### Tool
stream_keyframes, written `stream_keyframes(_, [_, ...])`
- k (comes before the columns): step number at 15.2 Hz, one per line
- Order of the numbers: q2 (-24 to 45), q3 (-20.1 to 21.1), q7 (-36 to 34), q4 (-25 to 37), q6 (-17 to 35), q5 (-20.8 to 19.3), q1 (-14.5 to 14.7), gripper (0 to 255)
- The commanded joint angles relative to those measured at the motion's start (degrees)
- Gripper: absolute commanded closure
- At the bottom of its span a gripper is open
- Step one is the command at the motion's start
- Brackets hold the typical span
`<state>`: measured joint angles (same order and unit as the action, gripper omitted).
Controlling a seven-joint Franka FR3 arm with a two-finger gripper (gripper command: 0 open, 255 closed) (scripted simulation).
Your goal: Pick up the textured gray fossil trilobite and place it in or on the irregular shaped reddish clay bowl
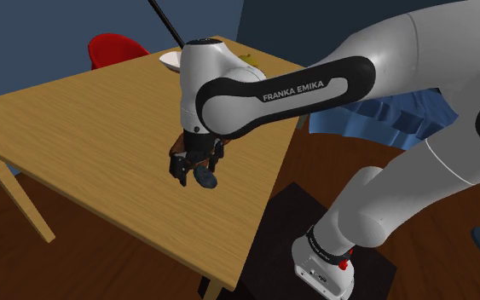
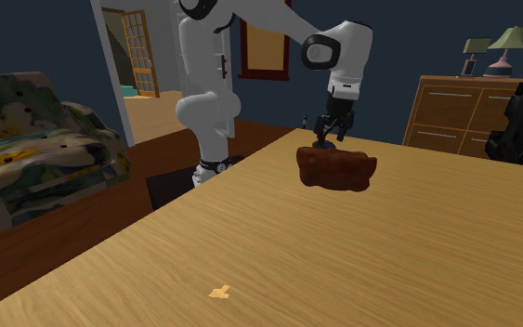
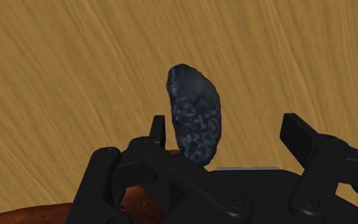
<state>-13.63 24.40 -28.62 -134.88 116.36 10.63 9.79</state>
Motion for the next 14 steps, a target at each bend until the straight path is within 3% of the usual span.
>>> stream_keyframes(1, [0.0,0.0,0.0,-0.2,0.2,0.0,0.0,0])
stream_keyframes(5, [0.0,0.0,0.0,-0.1,0.2,0.0,0.0,0])
stream_keyframes(6, [0.0,0.0,0.0,-0.1,0.2,0.0,0.0,255])
stream_keyframes(14, [0.0,0.0,0.0,-0.1,0.2,0.0,0.0,255])
